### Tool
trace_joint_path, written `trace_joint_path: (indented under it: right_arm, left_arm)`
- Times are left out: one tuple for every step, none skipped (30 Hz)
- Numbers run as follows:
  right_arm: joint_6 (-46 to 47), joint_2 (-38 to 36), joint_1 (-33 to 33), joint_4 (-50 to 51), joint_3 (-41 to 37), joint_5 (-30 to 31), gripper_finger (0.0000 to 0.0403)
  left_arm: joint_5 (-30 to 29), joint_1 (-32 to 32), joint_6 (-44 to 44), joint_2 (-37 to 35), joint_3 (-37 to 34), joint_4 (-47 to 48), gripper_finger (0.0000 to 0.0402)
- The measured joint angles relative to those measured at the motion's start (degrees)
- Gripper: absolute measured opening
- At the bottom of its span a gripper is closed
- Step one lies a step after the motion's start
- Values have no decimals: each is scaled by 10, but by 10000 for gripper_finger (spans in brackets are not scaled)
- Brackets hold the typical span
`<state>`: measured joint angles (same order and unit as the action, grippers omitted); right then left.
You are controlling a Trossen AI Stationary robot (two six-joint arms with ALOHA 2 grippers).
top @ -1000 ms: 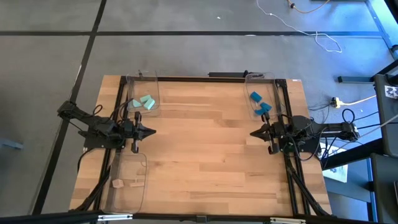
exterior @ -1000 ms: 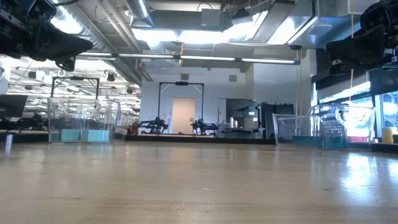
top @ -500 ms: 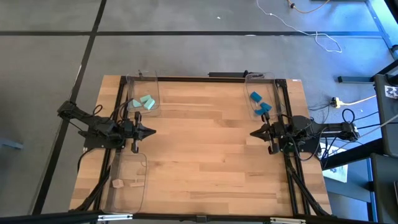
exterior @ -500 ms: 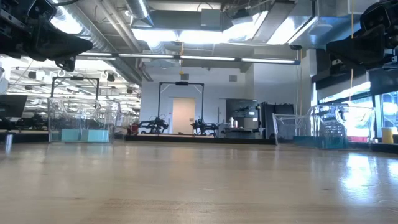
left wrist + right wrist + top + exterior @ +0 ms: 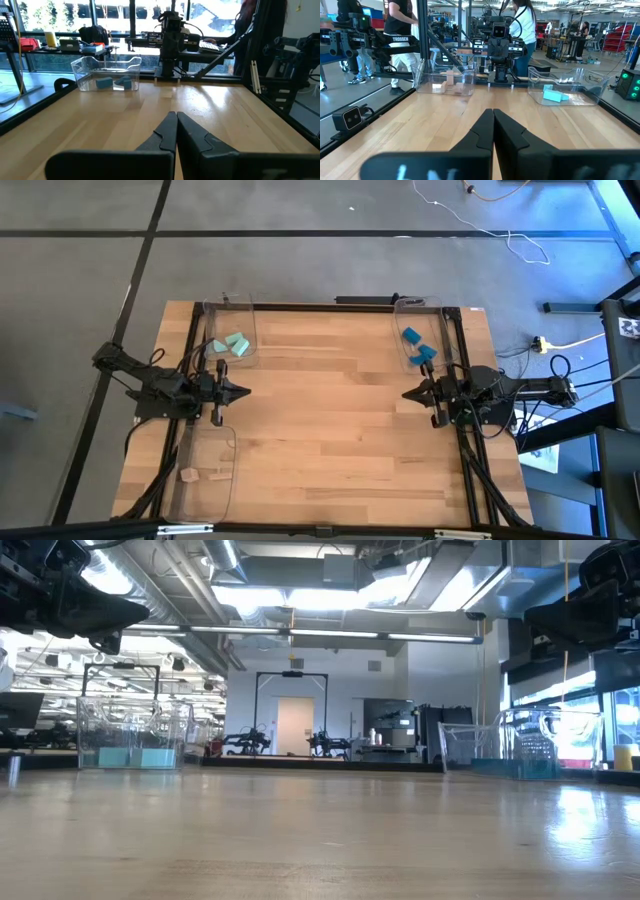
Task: Sort & place blocks by color
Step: Return to home position
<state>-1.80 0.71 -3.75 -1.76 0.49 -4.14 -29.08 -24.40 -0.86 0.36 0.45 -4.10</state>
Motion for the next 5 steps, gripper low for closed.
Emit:
trace_joint_path:
  right_arm:
    - [0,0,0,0,0,0,10]
    - [0,0,0,0,0,0,10]
    - [0,0,0,0,0,0,10]
    - [0,0,0,0,0,0,10]
    - [0,0,0,0,0,0,10]
  left_arm:
    - [0,0,0,0,0,0,0]
    - [0,0,0,0,0,0,0]
    - [0,0,0,0,0,0,0]
    - [0,0,0,0,0,0,0]
    - [0,0,0,0,0,0,0]
